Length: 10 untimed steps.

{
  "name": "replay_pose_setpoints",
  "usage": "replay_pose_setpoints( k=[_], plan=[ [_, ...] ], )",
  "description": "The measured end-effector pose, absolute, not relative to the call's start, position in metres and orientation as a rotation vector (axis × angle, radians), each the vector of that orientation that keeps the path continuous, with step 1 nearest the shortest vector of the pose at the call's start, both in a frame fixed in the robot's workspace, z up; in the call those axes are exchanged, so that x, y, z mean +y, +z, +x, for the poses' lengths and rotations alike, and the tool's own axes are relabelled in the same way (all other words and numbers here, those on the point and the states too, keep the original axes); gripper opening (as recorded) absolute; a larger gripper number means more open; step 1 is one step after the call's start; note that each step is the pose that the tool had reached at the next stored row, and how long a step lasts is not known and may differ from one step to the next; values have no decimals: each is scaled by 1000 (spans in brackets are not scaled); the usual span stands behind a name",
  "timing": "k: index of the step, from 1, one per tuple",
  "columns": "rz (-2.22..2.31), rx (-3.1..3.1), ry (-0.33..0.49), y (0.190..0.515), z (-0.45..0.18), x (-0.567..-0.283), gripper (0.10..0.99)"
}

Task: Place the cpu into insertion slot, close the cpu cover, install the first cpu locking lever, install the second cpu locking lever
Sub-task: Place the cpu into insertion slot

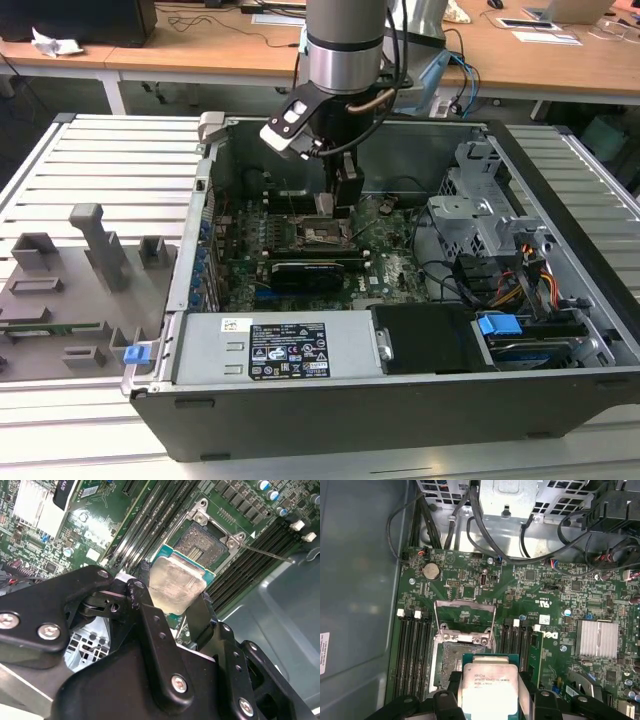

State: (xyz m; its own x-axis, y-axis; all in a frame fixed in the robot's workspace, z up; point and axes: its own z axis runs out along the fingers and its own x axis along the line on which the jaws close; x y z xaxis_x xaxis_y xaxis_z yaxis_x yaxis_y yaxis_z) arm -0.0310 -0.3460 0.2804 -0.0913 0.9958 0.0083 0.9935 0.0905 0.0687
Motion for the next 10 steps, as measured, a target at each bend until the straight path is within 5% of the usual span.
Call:
replay_pose_setpoints(
  k=[10],
  plan=[
    [2107, 2274, 86, 267, -31, -343, 533]
  ],
)
